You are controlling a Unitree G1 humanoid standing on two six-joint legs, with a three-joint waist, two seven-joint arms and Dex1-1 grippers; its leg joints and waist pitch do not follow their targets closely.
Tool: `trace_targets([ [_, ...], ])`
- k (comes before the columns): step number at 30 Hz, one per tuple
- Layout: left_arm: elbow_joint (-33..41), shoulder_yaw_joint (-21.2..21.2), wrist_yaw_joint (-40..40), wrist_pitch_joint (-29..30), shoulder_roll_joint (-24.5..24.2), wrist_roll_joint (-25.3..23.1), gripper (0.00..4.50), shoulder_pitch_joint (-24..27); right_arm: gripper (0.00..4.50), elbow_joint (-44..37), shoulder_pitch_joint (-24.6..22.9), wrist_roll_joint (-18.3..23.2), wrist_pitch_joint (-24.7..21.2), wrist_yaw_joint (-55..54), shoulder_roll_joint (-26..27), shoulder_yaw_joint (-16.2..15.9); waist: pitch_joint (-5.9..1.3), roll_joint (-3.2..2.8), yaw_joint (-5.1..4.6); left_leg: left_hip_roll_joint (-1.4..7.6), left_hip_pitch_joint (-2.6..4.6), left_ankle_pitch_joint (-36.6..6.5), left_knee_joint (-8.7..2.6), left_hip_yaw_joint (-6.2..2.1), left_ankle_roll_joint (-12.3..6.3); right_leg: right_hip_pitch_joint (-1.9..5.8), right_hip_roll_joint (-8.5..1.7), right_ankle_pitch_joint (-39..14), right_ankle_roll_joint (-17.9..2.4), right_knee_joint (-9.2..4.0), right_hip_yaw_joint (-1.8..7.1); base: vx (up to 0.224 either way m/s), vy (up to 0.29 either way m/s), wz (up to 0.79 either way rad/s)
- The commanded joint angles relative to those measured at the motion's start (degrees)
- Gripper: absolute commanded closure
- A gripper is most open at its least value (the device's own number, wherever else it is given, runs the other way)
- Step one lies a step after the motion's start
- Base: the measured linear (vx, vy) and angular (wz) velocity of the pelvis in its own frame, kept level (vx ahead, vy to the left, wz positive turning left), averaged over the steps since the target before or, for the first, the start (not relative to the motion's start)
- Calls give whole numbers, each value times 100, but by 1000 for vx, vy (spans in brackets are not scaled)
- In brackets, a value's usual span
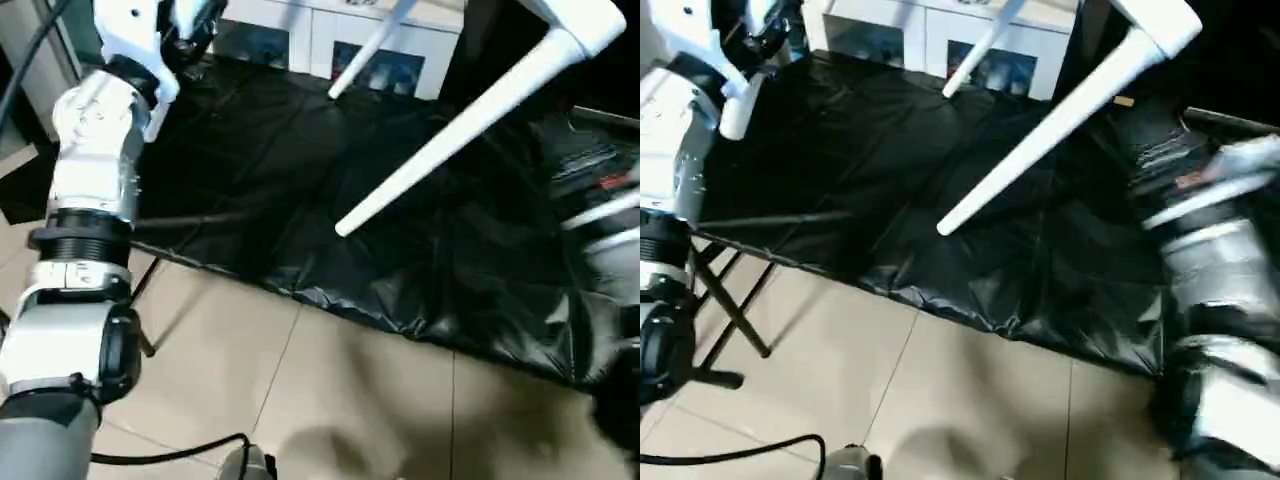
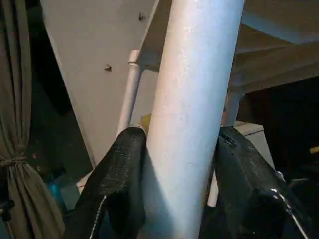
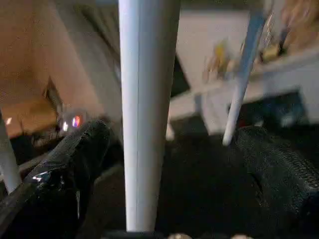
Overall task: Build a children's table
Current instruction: Flip table
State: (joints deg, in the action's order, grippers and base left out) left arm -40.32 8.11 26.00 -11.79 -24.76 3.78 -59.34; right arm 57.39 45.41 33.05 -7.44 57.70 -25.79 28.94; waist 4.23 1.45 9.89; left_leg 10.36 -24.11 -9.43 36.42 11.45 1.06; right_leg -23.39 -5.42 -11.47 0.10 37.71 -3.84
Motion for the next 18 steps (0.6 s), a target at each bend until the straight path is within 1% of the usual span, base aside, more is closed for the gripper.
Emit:
trace_targets([
  [1, -74, 27, 88, 44, -4, 150, 259, -14, 0, 258, 323, -320, 153, -16, 47, -246, -508, 19, -1, 333, 243, -1567, -479, -171, 273, 196, -438, -1067, -1483, -449, 207, 0, 0, 0],
  [2, -57, 29, 101, 48, -10, 155, 260, -1, 0, 312, 377, -352, 164, -17, 82, -281, -502, 11, -12, 330, 226, -1544, -489, -176, 285, 202, -431, -1071, -1479, -442, 204, 0, 0, 0],
  [3, -61, 24, 130, 44, -20, 160, 261, 8, 0, 406, 466, -400, 203, -70, 129, -331, -506, 0, -3, 338, 235, -1530, -485, -174, 286, 194, -438, -1050, -1475, -437, 208, 0, 0, 0],
  [6, -54, 23, 158, 44, -31, 167, 264, 23, 0, 493, 546, -447, 252, -135, 172, -370, -510, -7, 6, 349, 250, -1468, -488, -166, 259, 182, -433, -862, -1504, -413, 214, 0, 0, 0],
  [7, -46, 28, 191, 49, -44, 176, 264, 50, 0, 638, 678, -519, 341, -256, 235, -402, -515, 1, 23, 349, 247, -1405, -486, -161, 250, 182, -433, -757, -1517, -397, 213, 0, 0, 0],
  [8, -37, 33, 246, 52, -58, 193, 265, 93, 0, 812, 852, -606, 447, -370, 324, -451, -521, 14, 10, 343, 231, -1379, -492, -163, 266, 186, -441, -736, -1538, -379, 206, 0, 0, 0],
  [9, -49, 34, 295, 58, -57, 212, 265, 114, 0, 903, 962, -659, 486, -393, 385, -499, -514, 6, 7, 338, 230, -1402, -496, -161, 273, 186, -436, -759, -1540, -388, 208, 0, 0, 0],
  [10, -49, 34, 295, 58, -57, 212, 265, 114, 0, 903, 963, -660, 486, -393, 386, -499, -510, -4, 0, 341, 239, -1437, -492, -156, 272, 177, -438, -782, -1553, -392, 211, 0, 0, 0],
  [11, -46, 22, 349, 58, -61, 218, 265, 150, 0, 961, 1057, -694, 513, -347, 451, -548, -506, 3, 3, 341, 238, -1459, -500, -155, 266, 181, -432, -800, -1543, -400, 212, 0, 0, 0],
  [12, -31, 3, 381, 56, -67, 211, 265, 195, 0, 1031, 1150, -736, 553, -268, 504, -588, -500, -9, 6, 354, 244, -1567, -510, -158, 273, 170, -442, -913, -1521, -405, 218, 0, 0, 0],
  [14, -99, -13, 439, 53, -53, 221, 265, 225, 0, 1071, 1277, -788, 601, -109, 573, -650, -500, -10, 13, 360, 258, -1617, -513, -156, 288, 162, -447, -957, -1505, -414, 220, 0, 0, 0],
  [15, -162, -17, 504, 54, -35, 243, 266, 237, 0, 1058, 1333, -806, 595, 22, 601, -696, -495, -19, 20, 365, 251, -1628, -521, -161, 306, 166, -448, -961, -1484, -412, 225, 0, 0, 0],
  [18, -248, -54, 604, 31, -27, 248, 267, 276, 0, 1028, 1404, -844, 592, 278, 633, -775, -508, -20, 40, 360, 250, -1528, -520, -156, 299, 175, -433, -765, -1469, -386, 220, 0, 0, 0],
])
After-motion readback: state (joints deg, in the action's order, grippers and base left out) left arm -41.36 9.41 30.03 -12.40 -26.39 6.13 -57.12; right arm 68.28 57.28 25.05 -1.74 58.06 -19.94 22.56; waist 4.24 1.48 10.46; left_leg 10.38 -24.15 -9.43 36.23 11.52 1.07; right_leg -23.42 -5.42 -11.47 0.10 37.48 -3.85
